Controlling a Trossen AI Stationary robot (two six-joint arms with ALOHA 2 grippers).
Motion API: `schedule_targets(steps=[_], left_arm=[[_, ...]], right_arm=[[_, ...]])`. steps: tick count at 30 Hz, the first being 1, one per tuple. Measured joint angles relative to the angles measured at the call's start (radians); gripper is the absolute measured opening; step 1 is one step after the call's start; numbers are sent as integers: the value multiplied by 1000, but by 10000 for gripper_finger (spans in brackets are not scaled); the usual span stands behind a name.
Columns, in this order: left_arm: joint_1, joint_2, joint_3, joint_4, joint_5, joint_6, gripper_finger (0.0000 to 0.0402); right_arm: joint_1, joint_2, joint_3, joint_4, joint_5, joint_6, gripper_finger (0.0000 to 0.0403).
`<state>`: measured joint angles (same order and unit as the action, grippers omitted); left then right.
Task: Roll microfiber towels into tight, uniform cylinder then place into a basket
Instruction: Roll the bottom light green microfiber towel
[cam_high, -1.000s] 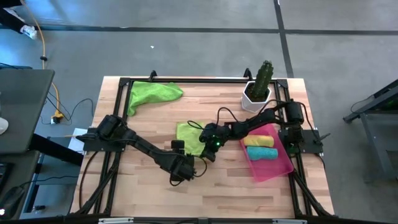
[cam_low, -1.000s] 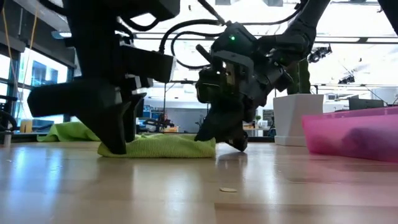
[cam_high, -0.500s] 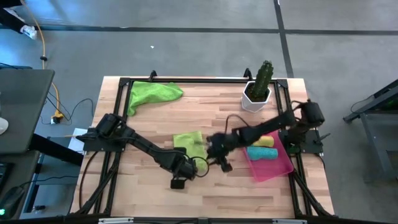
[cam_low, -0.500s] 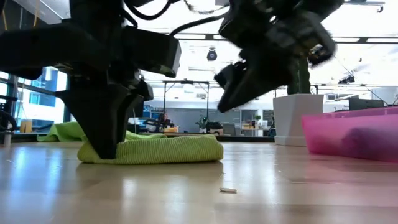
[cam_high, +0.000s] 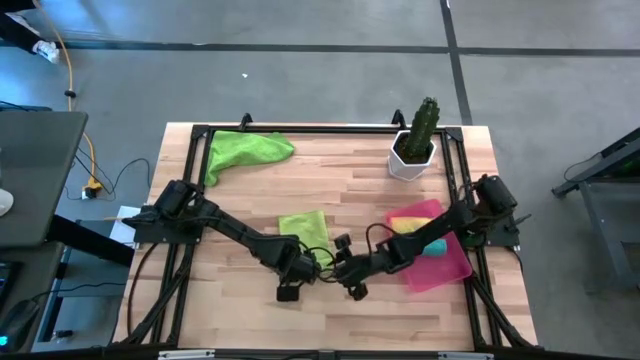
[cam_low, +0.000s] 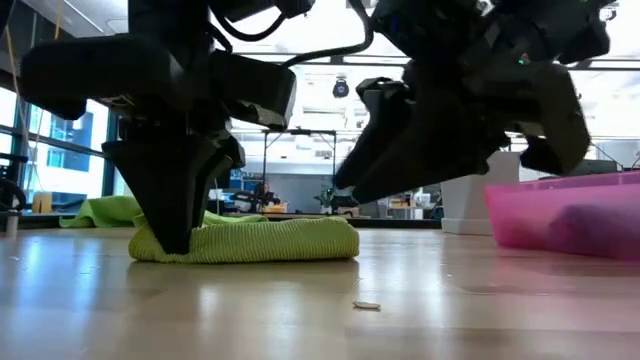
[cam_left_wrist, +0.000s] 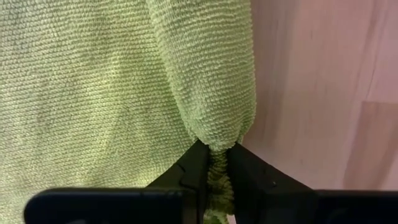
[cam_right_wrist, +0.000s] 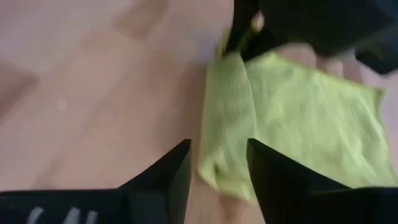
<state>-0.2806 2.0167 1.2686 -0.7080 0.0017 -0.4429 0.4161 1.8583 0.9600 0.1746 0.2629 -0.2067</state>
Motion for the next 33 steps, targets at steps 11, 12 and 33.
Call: schedule_targets(steps=[11,12,33], left_arm=[[46,0,0,-4,97,-37,42],[49,0,0,-5,108,-37,42],[84,-16,-6,28,207,-52,46]], right_arm=[[-14,82,1,95,-5,-82,200],[-16,85,1,96,2,-83,199],[-81,93,3,20,-131,125,9]])
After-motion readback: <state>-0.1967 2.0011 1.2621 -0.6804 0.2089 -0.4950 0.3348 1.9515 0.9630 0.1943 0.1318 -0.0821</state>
